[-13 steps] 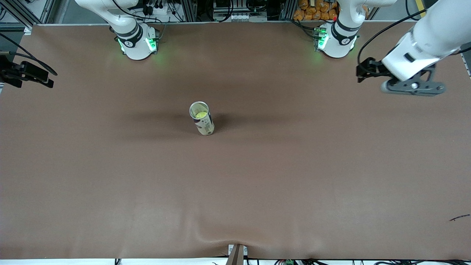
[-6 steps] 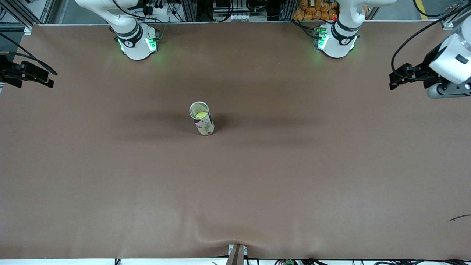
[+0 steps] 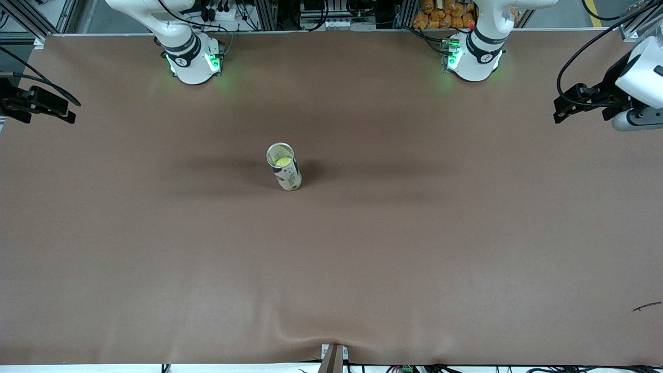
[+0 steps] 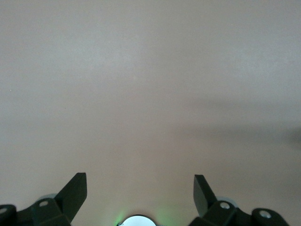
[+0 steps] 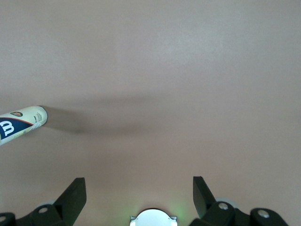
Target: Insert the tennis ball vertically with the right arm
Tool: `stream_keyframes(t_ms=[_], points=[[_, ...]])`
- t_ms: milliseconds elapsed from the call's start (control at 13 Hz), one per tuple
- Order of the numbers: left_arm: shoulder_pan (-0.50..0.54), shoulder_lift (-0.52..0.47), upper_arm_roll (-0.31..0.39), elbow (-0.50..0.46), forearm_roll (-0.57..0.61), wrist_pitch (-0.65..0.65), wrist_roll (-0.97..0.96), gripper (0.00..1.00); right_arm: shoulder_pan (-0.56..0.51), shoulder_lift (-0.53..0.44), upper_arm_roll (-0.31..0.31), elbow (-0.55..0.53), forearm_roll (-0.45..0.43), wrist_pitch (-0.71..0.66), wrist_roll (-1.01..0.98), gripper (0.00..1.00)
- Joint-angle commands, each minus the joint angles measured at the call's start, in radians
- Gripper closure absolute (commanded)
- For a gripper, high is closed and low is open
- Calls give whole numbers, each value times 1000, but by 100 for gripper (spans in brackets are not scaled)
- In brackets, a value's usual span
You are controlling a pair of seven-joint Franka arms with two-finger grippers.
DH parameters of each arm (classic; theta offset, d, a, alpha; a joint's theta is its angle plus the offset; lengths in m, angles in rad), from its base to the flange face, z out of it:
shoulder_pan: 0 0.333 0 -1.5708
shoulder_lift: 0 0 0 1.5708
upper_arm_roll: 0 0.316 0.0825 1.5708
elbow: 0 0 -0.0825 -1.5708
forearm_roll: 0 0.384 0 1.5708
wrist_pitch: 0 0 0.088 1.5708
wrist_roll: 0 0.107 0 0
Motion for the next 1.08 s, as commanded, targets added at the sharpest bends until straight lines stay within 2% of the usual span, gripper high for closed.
stream_keyframes(t_ms=[0,385,538,692,1000], points=[[18,-17,0,-18,2,11,-17,0,14,-14,-6,-8,-15,-1,-6,0],[106,-34,-38,-25,14,28,-14,0,16,-12,-6,-5,-19,4,-6,0],[112,-45,-38,-68,17,64,-9,0,16,-12,-5,-5,-19,4,-6,0],[112,-68,-61,-73,17,64,-34,0,16,-12,-5,-5,-21,4,-6,0],[111,-65,-60,-68,5,64,10,0,17,-12,-5,-5,-21,7,-4,0]])
